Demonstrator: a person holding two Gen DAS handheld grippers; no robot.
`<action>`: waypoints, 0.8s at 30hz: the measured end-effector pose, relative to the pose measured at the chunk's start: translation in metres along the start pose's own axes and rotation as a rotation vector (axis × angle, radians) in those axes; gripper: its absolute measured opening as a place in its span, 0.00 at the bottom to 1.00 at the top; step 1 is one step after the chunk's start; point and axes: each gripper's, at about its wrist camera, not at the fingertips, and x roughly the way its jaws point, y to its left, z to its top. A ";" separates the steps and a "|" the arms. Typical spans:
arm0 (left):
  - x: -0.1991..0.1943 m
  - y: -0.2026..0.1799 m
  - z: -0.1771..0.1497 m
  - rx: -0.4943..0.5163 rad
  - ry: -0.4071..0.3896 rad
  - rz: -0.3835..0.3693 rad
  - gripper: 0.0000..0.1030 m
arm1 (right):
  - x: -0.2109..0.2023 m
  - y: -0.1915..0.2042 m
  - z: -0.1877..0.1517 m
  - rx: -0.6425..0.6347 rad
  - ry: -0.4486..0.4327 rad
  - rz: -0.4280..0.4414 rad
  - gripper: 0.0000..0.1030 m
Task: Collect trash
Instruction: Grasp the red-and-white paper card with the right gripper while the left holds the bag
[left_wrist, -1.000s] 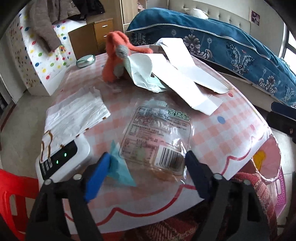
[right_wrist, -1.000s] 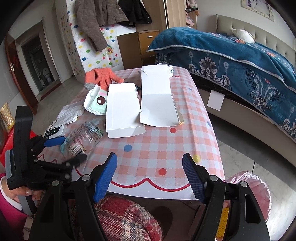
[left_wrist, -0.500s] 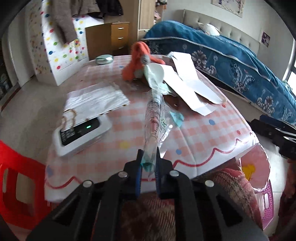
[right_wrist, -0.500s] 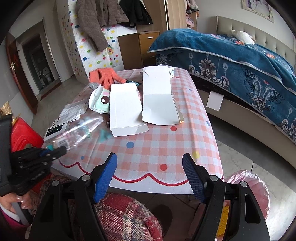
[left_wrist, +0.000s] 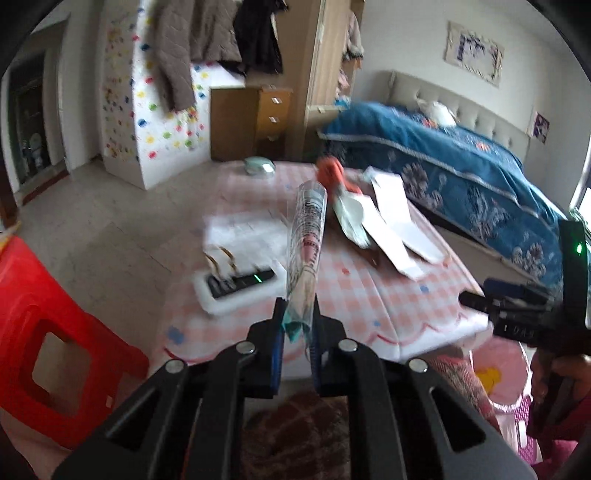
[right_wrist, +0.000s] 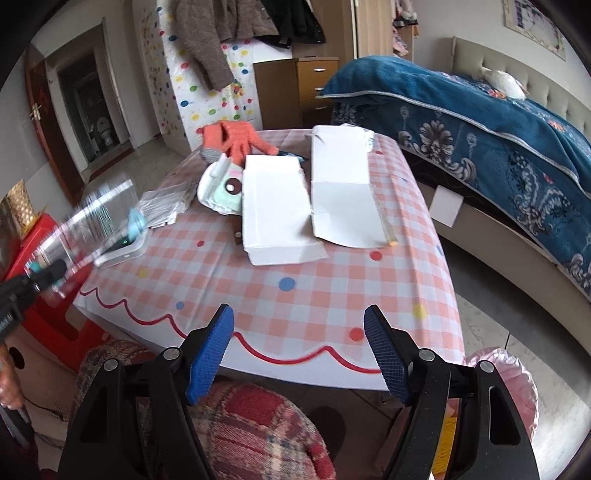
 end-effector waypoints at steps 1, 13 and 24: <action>-0.002 0.005 0.003 -0.004 -0.020 0.019 0.10 | 0.002 0.009 0.005 -0.024 -0.004 0.011 0.71; 0.012 0.051 0.023 -0.073 -0.054 0.103 0.10 | 0.030 0.071 0.046 -0.148 -0.053 0.056 0.58; 0.032 0.036 0.015 -0.055 -0.013 0.042 0.10 | 0.087 0.054 0.036 -0.213 0.048 -0.157 0.47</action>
